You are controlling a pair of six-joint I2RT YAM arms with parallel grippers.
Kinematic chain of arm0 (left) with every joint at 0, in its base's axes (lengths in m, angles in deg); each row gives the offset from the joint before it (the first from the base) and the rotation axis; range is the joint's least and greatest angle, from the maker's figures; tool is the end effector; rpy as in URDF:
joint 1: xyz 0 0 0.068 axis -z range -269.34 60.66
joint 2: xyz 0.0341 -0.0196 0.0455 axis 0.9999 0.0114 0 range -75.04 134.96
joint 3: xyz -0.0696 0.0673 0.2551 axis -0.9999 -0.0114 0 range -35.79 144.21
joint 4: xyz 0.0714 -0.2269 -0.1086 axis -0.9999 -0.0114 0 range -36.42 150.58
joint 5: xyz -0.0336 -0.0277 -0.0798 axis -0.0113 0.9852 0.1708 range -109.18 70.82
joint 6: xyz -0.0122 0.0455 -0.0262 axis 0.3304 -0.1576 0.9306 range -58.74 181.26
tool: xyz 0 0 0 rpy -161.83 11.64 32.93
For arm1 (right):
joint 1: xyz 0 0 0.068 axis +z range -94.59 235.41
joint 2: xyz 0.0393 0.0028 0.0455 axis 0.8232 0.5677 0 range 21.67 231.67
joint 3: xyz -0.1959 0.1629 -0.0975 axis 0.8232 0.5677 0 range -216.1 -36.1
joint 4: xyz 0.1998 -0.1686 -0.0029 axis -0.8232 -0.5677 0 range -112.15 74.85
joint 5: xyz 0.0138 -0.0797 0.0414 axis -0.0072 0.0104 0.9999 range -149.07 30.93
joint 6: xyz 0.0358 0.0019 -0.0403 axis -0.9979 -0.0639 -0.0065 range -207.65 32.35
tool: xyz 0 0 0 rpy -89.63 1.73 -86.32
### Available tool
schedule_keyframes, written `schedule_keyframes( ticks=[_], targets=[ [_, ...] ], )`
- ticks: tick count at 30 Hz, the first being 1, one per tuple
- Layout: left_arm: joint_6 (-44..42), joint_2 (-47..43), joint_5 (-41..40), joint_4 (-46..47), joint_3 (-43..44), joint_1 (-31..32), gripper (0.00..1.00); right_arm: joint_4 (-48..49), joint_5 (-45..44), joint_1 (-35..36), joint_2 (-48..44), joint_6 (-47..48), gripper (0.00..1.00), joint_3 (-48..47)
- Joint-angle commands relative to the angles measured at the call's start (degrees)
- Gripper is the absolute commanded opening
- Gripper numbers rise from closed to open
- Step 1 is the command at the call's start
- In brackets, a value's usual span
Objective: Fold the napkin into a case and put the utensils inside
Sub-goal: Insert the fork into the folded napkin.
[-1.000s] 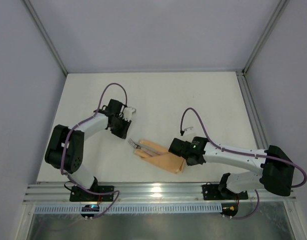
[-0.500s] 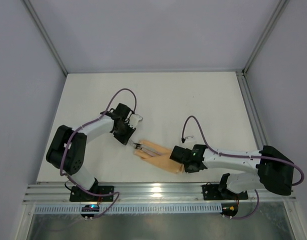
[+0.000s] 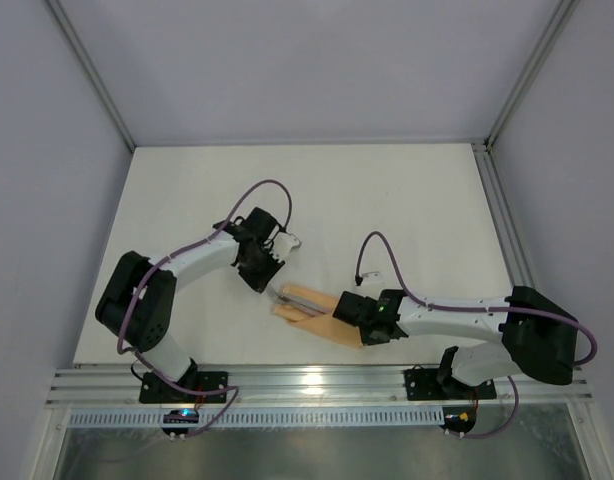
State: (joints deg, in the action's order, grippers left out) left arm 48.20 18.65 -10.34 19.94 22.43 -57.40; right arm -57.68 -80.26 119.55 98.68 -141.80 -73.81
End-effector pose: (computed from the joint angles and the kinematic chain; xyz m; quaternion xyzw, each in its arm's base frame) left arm 0.2497 -0.1622 0.1777 0.3874 0.9108 -0.0952 0.1063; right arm 0.1002 0.1775 0.1559 -0.0723 0.9779 -0.0339 0.1934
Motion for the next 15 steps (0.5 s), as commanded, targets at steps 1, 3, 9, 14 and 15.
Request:
schedule_keyframes(
  ticks=[1, 3, 9, 14, 15],
  targets=[
    [-1.6, -0.8, 1.4, -2.2, 2.6, 0.8, 0.24, 4.6, 1.2, 0.4, 1.9, -1.4, 0.03, 0.5],
    [-1.8, -1.0, 1.8, -2.2, 2.4, 1.3, 0.24, 4.9, 1.2, 0.4, 1.8, -1.3, 0.03, 0.8],
    [-3.6, -0.6, 0.4, -2.6, 1.9, 6.8, 0.24, 5.3, 1.3, 0.4, 1.2, -1.2, 0.03, 1.0],
    [-4.9, -0.4, -4.3, -2.1, 2.9, 10.6, 0.24, 5.4, 1.3, 0.4, 0.7, -1.3, 0.03, 1.4],
    [-5.0, -0.4, -4.9, -2.2, 3.3, 11.2, 0.24, 5.4, 1.3, 0.4, 0.7, -1.3, 0.03, 1.4]
  ],
)
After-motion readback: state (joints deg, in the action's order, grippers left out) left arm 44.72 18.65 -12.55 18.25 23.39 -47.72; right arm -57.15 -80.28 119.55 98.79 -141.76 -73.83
